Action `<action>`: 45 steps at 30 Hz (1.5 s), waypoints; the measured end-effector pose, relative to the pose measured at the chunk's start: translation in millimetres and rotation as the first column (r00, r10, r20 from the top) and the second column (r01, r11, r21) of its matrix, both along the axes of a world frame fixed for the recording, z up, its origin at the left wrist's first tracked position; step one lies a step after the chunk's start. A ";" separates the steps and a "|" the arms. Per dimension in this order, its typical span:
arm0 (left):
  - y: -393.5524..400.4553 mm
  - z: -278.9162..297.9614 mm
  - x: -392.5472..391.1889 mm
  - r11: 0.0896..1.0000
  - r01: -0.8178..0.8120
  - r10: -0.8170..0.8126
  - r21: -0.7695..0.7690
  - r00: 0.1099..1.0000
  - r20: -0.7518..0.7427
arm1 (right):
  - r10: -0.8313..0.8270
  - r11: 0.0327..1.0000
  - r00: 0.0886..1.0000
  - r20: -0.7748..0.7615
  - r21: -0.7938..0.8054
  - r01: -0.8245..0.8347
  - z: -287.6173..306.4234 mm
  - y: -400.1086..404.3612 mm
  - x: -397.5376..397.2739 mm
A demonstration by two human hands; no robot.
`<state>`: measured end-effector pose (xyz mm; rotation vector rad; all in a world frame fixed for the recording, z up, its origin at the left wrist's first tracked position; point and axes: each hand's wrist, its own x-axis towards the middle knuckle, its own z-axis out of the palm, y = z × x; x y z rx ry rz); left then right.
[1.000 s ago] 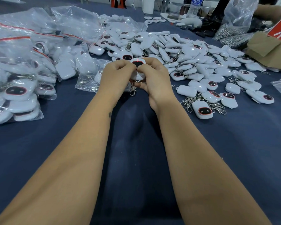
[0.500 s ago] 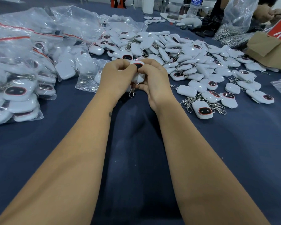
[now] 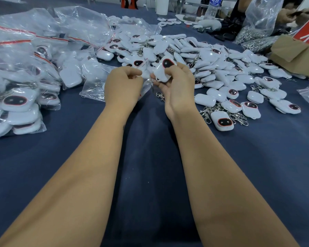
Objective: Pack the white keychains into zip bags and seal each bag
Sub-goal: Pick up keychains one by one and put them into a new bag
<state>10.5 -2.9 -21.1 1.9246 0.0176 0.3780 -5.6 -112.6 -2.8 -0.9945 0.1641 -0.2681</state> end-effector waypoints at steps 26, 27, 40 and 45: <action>-3.9 10.0 -8.0 0.998 -0.065 0.069 -0.021 0.948 0.311 | -0.019 0.114 0.998 -0.052 -0.992 -0.049 -13.3 12.1 -2.1; -3.6 10.5 -8.1 0.997 -0.067 0.075 -0.034 0.946 0.317 | -0.022 0.136 0.999 -0.046 -0.990 -0.042 -13.3 12.2 -2.3; -4.7 5.7 -3.6 0.999 0.004 -0.014 0.044 0.975 0.220 | 0.071 0.274 0.997 0.012 -0.962 -0.008 -10.6 16.6 -6.3; 0.3 2.0 -1.8 0.977 -0.035 0.005 0.208 0.990 0.144 | -0.345 0.176 0.920 0.185 -0.950 0.256 -5.1 -6.0 -5.2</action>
